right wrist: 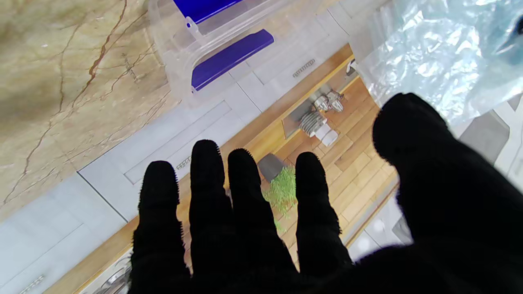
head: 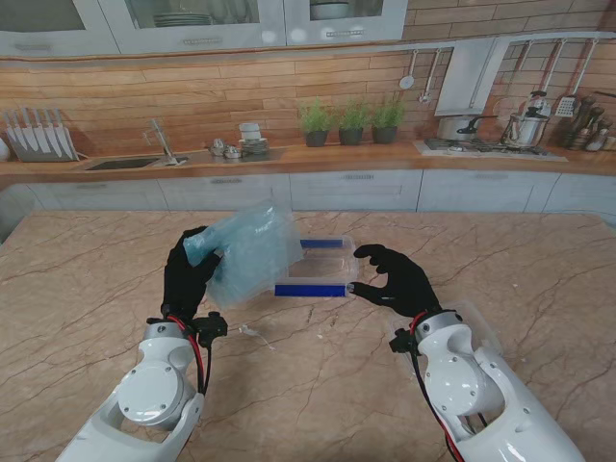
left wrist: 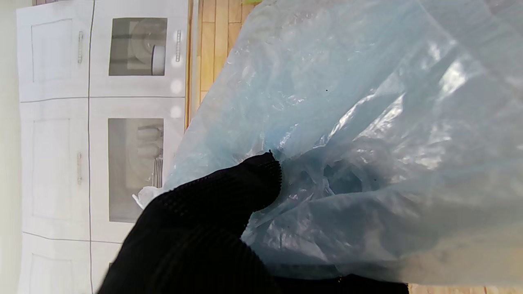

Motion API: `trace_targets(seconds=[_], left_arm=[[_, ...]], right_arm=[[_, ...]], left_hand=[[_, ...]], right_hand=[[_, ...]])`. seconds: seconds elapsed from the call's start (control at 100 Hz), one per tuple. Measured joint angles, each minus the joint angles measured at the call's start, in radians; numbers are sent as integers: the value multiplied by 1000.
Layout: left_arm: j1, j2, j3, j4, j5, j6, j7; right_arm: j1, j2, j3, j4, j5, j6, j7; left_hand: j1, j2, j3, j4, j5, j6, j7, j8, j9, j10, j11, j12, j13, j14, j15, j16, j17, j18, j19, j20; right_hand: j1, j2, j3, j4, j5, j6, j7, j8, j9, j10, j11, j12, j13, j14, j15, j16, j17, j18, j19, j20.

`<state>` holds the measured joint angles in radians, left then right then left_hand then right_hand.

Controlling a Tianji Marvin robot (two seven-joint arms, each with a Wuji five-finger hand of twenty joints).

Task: Fold the bubble film and place it into the plastic crate

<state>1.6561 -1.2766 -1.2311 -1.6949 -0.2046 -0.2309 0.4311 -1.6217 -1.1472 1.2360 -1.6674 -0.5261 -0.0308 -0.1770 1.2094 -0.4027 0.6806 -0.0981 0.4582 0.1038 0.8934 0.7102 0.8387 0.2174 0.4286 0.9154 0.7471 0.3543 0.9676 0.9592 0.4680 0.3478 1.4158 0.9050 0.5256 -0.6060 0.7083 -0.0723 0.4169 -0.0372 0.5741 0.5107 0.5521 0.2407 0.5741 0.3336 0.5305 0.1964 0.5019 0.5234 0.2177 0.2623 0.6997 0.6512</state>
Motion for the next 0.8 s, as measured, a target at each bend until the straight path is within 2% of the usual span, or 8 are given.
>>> trace_targets(seconds=[0.13, 0.22, 0.28, 0.38, 0.52, 0.55, 0.65, 0.8], left_arm=[[-6, -2, 21, -2, -16, 16, 8], [-13, -2, 34, -3, -13, 29, 4], [-22, -3, 46, 0, 41, 49, 12], [-53, -7, 77, 28, 152, 76, 56], [-109, -18, 101, 68, 79, 84, 61], [-121, -19, 106, 72, 70, 92, 60], [-177, -25, 139, 108, 104, 131, 66], [-281, -44, 201, 211, 148, 157, 84]], right_arm=[[-58, -4, 35, -27, 36, -66, -23], [-104, -4, 70, -74, 68, -89, 13], [-126, -4, 80, -98, 65, -100, 10], [-151, -4, 86, -111, 45, -128, -48], [-185, -7, 109, -131, -7, -150, -85], [-191, -8, 112, -135, -9, -155, -94], [-213, -12, 122, -148, -15, -167, -130], [-247, -17, 142, -167, -54, -189, -173]], left_hand=[[-29, 7, -25, 0, 0, 0, 0, -22, 18, 0, -23, 0, 0, 0, 21, -13, -4, 0, 13, 1], [-30, 8, -47, 0, 0, -1, 0, -26, 15, 0, -32, 0, -20, 0, 2, -45, -42, 1, 3, -2], [-32, 8, -52, 0, 0, -3, 0, -35, 15, 0, -36, 0, -68, 2, -59, -88, -99, 4, -52, -30], [-41, 7, -59, 0, 3, -9, 0, -36, 16, -1, -36, 1, -124, 7, -132, -142, -189, 5, -139, -75], [-41, 7, -59, 0, 4, -16, 0, -45, 16, -1, -37, 1, -145, 4, -170, -169, -267, 1, -198, -108], [-41, 7, -59, 0, 4, -16, 0, -45, 16, -1, -37, 1, -145, 3, -173, -174, -277, -1, -204, -110], [-41, 8, -71, 0, 4, -17, 0, -45, 16, -2, -37, 1, -184, -8, -202, -198, -317, -6, -260, -139], [-87, 8, -71, 1, 5, -20, 15, -57, 39, -3, -39, 1, -201, -40, -297, -270, -355, -57, -358, -227]], right_hand=[[2, 0, -22, 0, 5, 1, -13, 1, 12, 3, -5, 0, 10, 6, 0, 0, 11, 0, -10, 15], [3, 19, -33, 1, 5, 1, -21, 1, 12, 4, -14, 0, 10, 6, 0, 0, 12, 0, -15, 23], [3, 19, -36, 1, 5, 1, -21, 2, 12, 4, -14, 0, 10, 6, 0, 0, 14, 0, -15, 23], [3, 19, -44, 1, 5, 1, -22, 2, 22, 5, -14, 0, 10, 7, 0, 0, 16, 0, -15, 24], [3, 19, -53, 1, 16, 1, -32, 6, 22, 12, -14, 0, 10, 7, 0, 0, 24, 0, -16, 34], [3, 19, -53, 17, 16, 1, -32, 6, 22, 12, -14, 0, 10, 7, 0, 0, 24, 0, -16, 34], [3, 19, -53, 17, 16, 1, -32, 8, 22, 13, -14, 0, 10, 13, 0, 0, 24, 0, -16, 35], [3, 37, -65, 17, 18, 1, -33, 10, 23, 13, -14, 0, 12, 15, 0, 0, 25, 0, -16, 35]])
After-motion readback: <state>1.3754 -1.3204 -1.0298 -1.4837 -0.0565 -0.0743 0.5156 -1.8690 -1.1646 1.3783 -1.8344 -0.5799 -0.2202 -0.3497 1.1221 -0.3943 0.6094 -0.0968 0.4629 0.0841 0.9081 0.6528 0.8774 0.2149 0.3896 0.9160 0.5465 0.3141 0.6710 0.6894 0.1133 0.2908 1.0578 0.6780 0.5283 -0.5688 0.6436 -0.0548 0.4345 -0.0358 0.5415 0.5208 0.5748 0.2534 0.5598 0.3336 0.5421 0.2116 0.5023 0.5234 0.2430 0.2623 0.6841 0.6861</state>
